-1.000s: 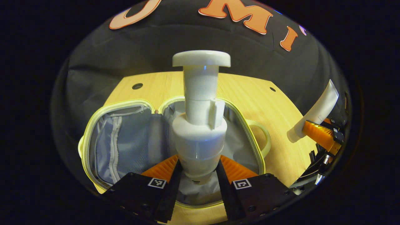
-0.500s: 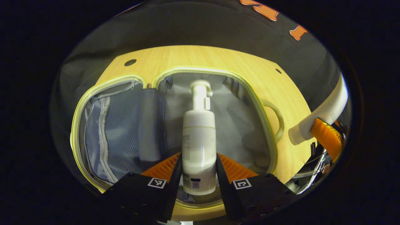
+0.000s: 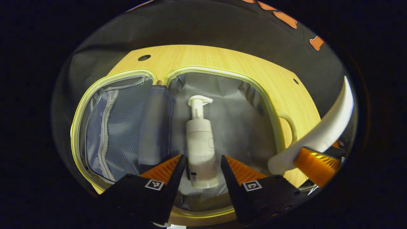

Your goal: First open the suitcase, pack the skin care products into it, and then close the suitcase.

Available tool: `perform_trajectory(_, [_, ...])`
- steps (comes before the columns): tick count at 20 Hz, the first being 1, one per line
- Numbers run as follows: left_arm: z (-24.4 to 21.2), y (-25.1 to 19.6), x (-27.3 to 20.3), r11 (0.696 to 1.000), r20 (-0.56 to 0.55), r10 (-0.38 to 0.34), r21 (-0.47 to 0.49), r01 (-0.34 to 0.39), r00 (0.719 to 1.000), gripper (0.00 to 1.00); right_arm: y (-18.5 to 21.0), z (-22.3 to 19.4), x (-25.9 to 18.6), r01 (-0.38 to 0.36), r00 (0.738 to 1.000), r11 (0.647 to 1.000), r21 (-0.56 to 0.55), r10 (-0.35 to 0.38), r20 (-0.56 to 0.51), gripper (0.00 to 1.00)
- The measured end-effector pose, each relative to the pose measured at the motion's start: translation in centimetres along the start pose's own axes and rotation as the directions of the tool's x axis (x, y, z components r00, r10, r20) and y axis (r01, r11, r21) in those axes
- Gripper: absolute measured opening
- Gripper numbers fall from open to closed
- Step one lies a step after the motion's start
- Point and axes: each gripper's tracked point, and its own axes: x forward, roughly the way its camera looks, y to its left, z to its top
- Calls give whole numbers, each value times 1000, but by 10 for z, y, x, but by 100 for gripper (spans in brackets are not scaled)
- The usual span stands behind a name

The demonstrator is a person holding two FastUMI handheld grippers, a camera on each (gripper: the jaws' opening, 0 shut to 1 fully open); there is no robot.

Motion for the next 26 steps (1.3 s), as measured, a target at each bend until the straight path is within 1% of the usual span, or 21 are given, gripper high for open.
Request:
perform_trajectory(2, [0,5,-20,1000,44,21,10,-21,999,86,6,-7,3,-20,999,1000,4,21,-42,42])
perform_trajectory(3, [1,11,-33,999,72,36,6,-37,997,87,9,-10,5,-36,997,999,11,36,-65,42])
perform_trajectory(4, [3,20,-44,999,101,52,1,-53,993,87,9,-12,7,-38,995,999,25,40,-90,42])
perform_trajectory(7, [8,64,-78,990,158,141,-52,-134,977,88,7,-19,8,-41,985,998,54,50,-164,42])
perform_trajectory(8, [9,80,-89,985,166,167,-77,-156,972,88,6,-24,10,-36,980,997,66,48,-192,37])
perform_trajectory(9, [9,100,-97,976,175,205,-110,-187,963,88,4,-26,11,-32,975,997,74,47,-215,42])
perform_trajectory(10, [10,117,-106,968,189,231,-142,-206,954,88,1,-31,11,-20,970,996,84,40,-240,42])
perform_trajectory(11, [7,134,-120,956,189,266,-176,-234,945,88,-1,-33,14,-15,966,996,88,38,-257,42])
perform_trajectory(12, [4,152,-131,942,184,297,-215,-257,937,88,-4,-38,20,6,961,995,100,22,-276,37])
perform_trajectory(13, [-2,172,-144,925,179,328,-260,-277,928,88,-7,-40,26,22,957,994,108,10,-290,42])
perform_trajectory(14, [-3,193,-154,905,176,354,-312,-289,918,88,-11,-41,32,44,952,992,117,-7,-305,42])
perform_trajectory(16, [4,233,-168,860,214,394,-431,-275,894,88,-11,-36,41,53,953,989,140,-8,-302,42])
perform_trajectory(17, [5,257,-178,835,222,416,-477,-274,882,88,-10,-35,40,59,952,986,154,-10,-305,37])
perform_trajectory(18, [6,275,-185,810,221,442,-515,-280,869,88,-10,-35,44,69,951,984,163,-16,-309,42])
perform_trajectory(19, [8,290,-187,793,221,456,-542,-280,862,88,-12,-35,48,86,949,982,168,-30,-315,42])
perform_trajectory(20, [6,301,-177,771,219,471,-573,-279,855,87,-12,-39,51,104,944,981,165,-45,-328,44])
perform_trajectory(21, [8,316,-173,764,221,463,-591,-260,859,92,-12,-41,54,110,943,981,161,-52,-330,44])
perform_trajectory(22, [11,329,-166,747,221,473,-614,-255,853,92,-10,-41,56,111,943,982,155,-55,-328,50])
perform_trajectory(23, [12,339,-161,738,220,463,-632,-236,859,92,-10,-41,58,118,943,981,151,-63,-327,45])
perform_trajectory(24, [10,344,-155,730,204,446,-647,-222,872,92,-9,-42,60,124,942,981,151,-68,-329,46])
perform_trajectory(26, [7,355,-145,716,204,433,-670,-197,878,92,-9,-39,54,120,944,979,162,-62,-324,47])
